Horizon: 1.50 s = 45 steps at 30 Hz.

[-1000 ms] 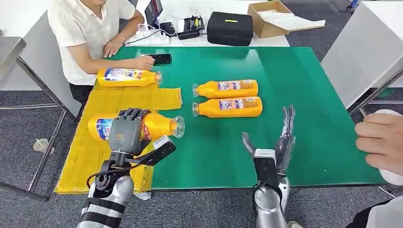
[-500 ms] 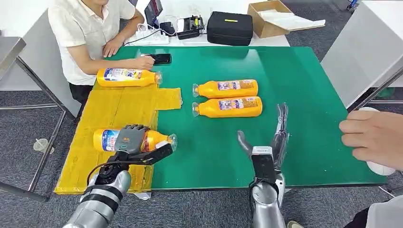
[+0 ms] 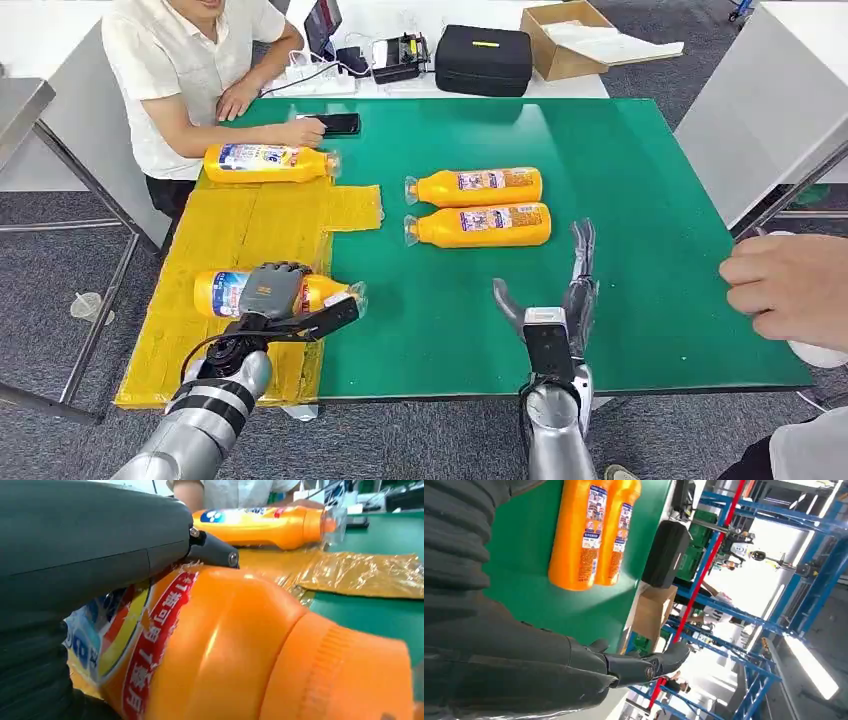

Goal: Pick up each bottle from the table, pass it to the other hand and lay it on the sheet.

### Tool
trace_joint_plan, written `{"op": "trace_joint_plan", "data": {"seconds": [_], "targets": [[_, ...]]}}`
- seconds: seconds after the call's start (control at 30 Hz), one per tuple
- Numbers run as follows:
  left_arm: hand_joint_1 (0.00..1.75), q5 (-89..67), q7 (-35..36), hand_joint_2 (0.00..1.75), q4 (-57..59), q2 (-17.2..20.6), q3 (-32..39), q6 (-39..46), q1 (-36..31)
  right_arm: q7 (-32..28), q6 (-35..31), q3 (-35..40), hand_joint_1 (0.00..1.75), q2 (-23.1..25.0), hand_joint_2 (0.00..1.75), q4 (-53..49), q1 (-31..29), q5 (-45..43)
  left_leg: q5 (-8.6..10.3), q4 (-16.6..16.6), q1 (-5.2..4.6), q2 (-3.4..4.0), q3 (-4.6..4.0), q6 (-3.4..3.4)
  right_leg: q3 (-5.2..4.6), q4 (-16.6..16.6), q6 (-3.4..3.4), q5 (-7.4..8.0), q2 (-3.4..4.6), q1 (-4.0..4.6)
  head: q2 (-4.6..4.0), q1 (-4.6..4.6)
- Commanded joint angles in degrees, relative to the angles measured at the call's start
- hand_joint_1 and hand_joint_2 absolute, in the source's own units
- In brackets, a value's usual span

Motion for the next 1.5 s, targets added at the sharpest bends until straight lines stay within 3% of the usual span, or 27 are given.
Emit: {"op": "trace_joint_plan", "data": {"seconds": [0.03, 0.5, 0.9, 1.07, 1.23, 1.3, 1.37, 1.47, 1.5], "targets": [[0.0, 0.1, 1.1, 1.75, 8.6, 0.0, 3.4, -6.0, -4.0, -0.8, 0.6, -0.3, 0.0, -0.8, 1.75, 7.0, -3.0, -0.8, -0.07, 0.0, 0.03, 0.15, 0.25, 0.0, 0.24, 0.0, -0.2, -0.03, 0.06, 0.07, 0.0, 0.0], [0.0, 1.4, -1.6, 1.75, 14.4, 1.7, 3.9, -14.6, -6.6, -1.2, -1.9, 1.5, 0.0, -3.1, 1.75, 13.1, -6.2, -4.1, -0.02, -0.1, 0.02, 0.13, 0.51, -0.04, 0.48, -0.1, -0.22, 0.02, 0.12, 0.06, 0.0, 0.0], [0.0, 3.3, -4.3, 1.75, 13.5, 1.9, 4.5, -13.6, -5.6, -1.2, -3.5, 2.9, 0.0, -4.1, 1.75, 14.2, -6.3, -5.7, -0.01, -0.1, -0.01, 0.07, 0.66, -0.05, 0.64, 0.0, -0.2, 0.03, 0.07, 0.03, 0.0, 0.0], [0.0, 4.3, -7.8, 1.75, 4.8, 0.1, 2.4, -7.5, -2.1, -1.2, -3.8, 1.6, 0.0, -3.5, 1.75, 12.0, -4.8, -3.9, 0.01, -0.1, -0.02, -0.03, 0.67, -0.04, 0.66, 0.0, -0.16, 0.02, -0.02, 0.02, 0.0, 0.0], [0.0, 9.3, -9.9, 1.75, -19.6, -2.6, -3.3, -6.5, 9.6, -0.5, -2.4, -1.3, 0.0, -1.4, 1.75, 4.0, -1.1, 0.5, 0.02, 0.0, -0.02, -0.2, 0.55, -0.04, 0.55, 0.0, -0.13, -0.05, -0.18, 0.0, 0.0, 0.0], [0.0, 10.6, -9.3, 1.75, -24.4, -2.8, -5.0, -6.5, 12.1, -0.6, -1.6, -0.7, 0.0, -1.4, 1.75, 2.1, -0.2, 1.7, -0.02, 0.0, -0.04, -0.22, 0.47, -0.04, 0.49, 0.1, -0.14, -0.11, -0.21, -0.02, 0.0, 0.02], [0.0, 13.8, -10.4, 1.75, -30.1, -3.4, -7.4, -4.6, 15.6, -1.2, 5.2, -0.5, 0.0, -0.6, 1.75, -1.0, 1.1, -4.2, -0.05, 0.1, -0.04, -0.21, 0.33, -0.05, 0.34, 0.1, -0.16, -0.13, -0.22, -0.01, 0.0, 0.0], [0.0, 13.9, -10.3, 1.75, -30.6, -3.5, -7.8, -4.6, 16.0, -1.2, 5.2, -0.5, 0.0, -0.5, 1.75, -1.3, 1.3, -4.2, -0.05, 0.1, -0.03, -0.15, 0.14, -0.07, 0.16, 0.1, -0.17, -0.11, -0.14, 0.01, 0.0, 0.0], [0.0, 15.7, -12.0, 1.75, -31.2, -3.6, -8.2, -2.6, 16.3, -1.2, 7.9, 1.9, 0.0, -2.0, 1.75, -2.9, 1.7, -10.2, -0.1, 0.1, -0.02, -0.13, 0.16, -0.07, 0.17, 0.1, -0.21, -0.14, -0.14, 0.03, 0.0, 0.0]]}}
